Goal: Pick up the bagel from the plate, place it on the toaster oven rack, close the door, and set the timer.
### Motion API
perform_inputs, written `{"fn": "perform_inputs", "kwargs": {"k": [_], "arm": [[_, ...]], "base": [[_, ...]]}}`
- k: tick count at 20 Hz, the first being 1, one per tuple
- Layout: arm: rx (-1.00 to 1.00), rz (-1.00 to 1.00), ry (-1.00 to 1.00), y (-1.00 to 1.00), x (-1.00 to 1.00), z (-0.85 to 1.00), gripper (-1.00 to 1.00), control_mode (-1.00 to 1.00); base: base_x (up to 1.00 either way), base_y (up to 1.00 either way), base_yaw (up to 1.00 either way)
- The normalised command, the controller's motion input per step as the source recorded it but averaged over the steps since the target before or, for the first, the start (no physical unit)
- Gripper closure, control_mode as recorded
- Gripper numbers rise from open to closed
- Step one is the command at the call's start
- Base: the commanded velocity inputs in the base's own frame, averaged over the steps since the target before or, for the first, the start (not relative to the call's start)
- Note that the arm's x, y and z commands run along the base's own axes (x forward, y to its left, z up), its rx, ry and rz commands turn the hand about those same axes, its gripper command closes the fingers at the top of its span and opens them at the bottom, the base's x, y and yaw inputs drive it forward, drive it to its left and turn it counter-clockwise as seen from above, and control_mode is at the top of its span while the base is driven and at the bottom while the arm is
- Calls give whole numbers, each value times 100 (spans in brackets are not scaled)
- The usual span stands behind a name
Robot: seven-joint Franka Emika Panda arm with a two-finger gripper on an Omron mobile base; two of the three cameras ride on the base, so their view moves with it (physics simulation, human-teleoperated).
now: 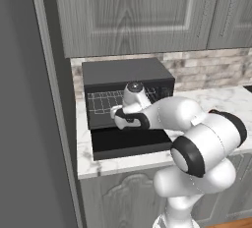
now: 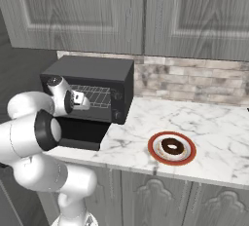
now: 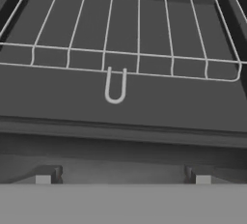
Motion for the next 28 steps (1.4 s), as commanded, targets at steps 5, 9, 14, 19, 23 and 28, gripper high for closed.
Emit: {"fn": "perform_inputs", "kwargs": {"k": [5,9,14,19,23,28], "arm": [[0,0,0,1,22,-8,-100,-100],[0,0,0,1,23,-10,-100,-100],[0,0,0,3,19,-14,-100,-100],[0,0,0,4,17,-12,-100,-100],[0,0,0,5,15,-12,-100,-100],[0,0,0,3,16,-13,-100,-100]], "base": [[0,0,0],[0,0,0],[0,0,0],[0,0,0],[0,0,0],[0,0,0]]}}
